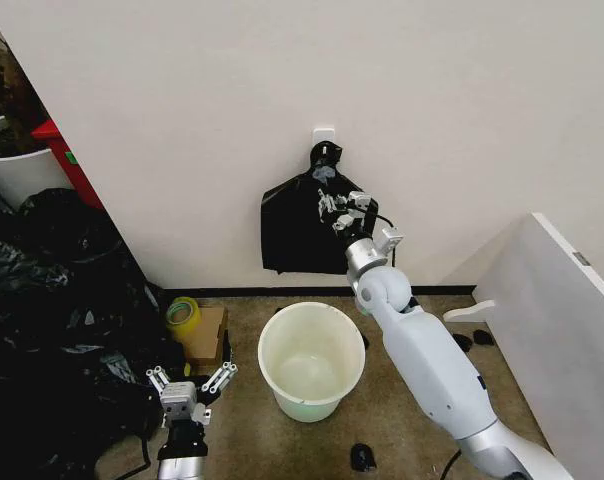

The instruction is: Place the garbage bag over the trash bin.

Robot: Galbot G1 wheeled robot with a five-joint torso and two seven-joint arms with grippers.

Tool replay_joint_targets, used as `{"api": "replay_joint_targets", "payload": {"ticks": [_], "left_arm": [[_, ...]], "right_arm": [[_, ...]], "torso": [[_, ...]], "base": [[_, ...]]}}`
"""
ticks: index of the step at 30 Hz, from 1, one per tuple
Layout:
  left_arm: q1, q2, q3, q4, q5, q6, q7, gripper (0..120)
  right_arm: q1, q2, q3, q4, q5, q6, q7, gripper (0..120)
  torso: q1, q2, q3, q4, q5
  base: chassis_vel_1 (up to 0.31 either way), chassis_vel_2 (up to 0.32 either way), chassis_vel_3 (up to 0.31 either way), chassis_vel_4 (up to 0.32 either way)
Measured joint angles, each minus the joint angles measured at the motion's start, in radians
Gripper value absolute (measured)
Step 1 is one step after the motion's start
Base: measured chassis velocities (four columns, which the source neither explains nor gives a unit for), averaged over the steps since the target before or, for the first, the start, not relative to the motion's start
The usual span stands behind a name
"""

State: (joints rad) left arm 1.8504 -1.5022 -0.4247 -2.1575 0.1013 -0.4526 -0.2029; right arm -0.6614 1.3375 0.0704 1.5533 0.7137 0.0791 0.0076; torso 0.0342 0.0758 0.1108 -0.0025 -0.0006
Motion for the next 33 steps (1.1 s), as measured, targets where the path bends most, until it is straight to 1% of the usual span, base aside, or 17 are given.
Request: {"api": "replay_joint_targets", "payload": {"ticks": [10,16,18,26,29,31,33], "left_arm": [[-0.004,0.001,0.003,0.0,0.0,0.002,0.0,100],[-0.004,0.006,0.001,-0.001,-0.001,0.002,-0.001,100],[-0.006,0.007,0.0,-0.001,-0.004,0.003,-0.001,100],[-0.007,0.008,0.002,-0.001,-0.005,0.005,-0.001,100],[-0.007,0.011,0.001,-0.001,-0.007,0.005,-0.001,100],[-0.01,0.012,0.001,-0.001,-0.009,0.006,-0.001,100],[-0.011,0.013,0.001,-0.001,-0.009,0.007,-0.001,100]], "right_arm": [[-0.05,-0.03,0.002,0.05,-0.04,0.002,-0.002,0],[-0.088,-0.035,0.002,0.092,-0.066,0.005,-0.004,0],[-0.122,-0.041,0.002,0.112,-0.102,0.012,-0.015,0],[-0.169,-0.039,0.012,0.13,-0.144,0.021,-0.027,0],[-0.209,-0.053,0.014,0.15,-0.186,0.035,-0.045,0],[-0.276,-0.075,0.023,0.181,-0.247,0.057,-0.076,0],[-0.291,-0.08,0.029,0.188,-0.268,0.061,-0.086,0]], "torso": [[0.0,0.0,0.0,-0.0001,0.0],[0.0,0.0,0.0,0.0,0.0],[0.0,0.0,0.0,-0.0001,0.0],[0.0,0.0,0.0,0.0003,-0.0001],[0.0,0.0,0.0,0.0002,0.0],[0.0,0.0,0.0,-0.0002,0.0001],[0.0,0.0,0.0,-0.0004,0.0001]], "base": [[0.0,0.0,0.0,0.0],[0.0,0.0,0.0,0.0],[0.0,0.0,0.0,0.0],[0.0,0.0,0.0,0.0],[0.0,0.0,0.0,0.0],[0.0,0.0,0.0,0.0],[0.0,0.0,0.0,0.0]]}}
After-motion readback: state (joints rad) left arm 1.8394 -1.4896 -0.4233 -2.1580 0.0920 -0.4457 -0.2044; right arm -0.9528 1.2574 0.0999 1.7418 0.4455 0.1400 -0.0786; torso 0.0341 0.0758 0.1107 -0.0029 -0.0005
